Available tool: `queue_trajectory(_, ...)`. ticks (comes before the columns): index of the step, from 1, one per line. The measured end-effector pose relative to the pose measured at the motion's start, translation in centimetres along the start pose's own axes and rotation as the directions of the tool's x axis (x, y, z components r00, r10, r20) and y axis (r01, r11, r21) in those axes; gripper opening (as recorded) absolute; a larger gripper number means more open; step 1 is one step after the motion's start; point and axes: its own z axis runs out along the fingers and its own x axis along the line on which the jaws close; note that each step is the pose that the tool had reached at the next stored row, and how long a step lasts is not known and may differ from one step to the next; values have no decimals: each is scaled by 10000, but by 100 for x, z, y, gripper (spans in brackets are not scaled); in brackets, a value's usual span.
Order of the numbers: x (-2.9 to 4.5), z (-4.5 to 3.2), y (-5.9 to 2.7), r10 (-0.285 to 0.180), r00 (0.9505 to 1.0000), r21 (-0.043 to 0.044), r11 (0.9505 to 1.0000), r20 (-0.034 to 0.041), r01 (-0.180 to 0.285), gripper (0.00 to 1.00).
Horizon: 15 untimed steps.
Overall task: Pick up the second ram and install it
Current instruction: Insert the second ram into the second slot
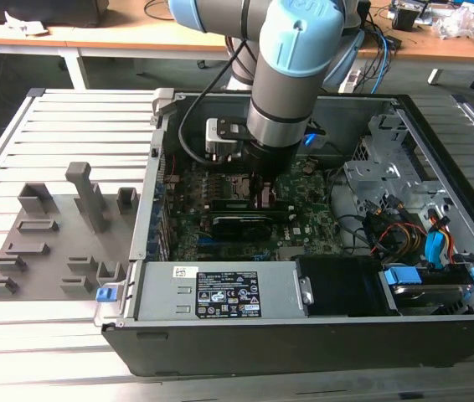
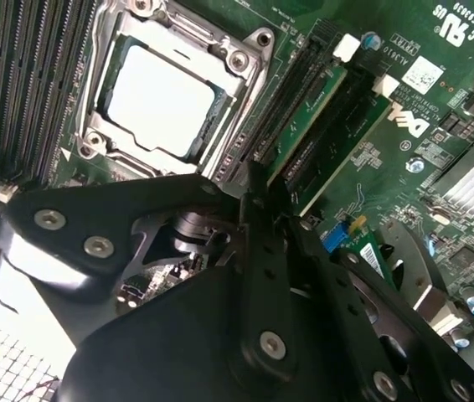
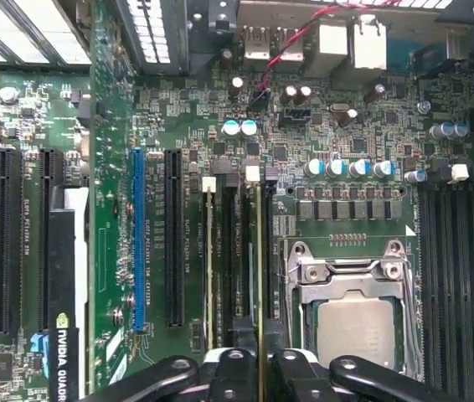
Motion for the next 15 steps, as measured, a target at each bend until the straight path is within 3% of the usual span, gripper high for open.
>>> queue_trajectory(3,-3,-27,2,3,10000,-2,10000,-41,-3,22)
queue_trajectory(4,-30,-148,9,6,9999,2,10000,-105,-6,22)
queue_trajectory(5,-62,-224,14,10,9998,5,10000,-192,-10,22)
queue_trajectory(6,-128,-340,23,20,9994,10,10000,-357,-19,20)
queue_trajectory(8,-174,-442,30,25,9990,13,10000,-444,-24,11)
queue_trajectory(9,-182,-486,32,24,9990,12,10000,-450,-24,11)
queue_trajectory(15,-182,-489,32,24,9990,14,10000,-450,-24,11)
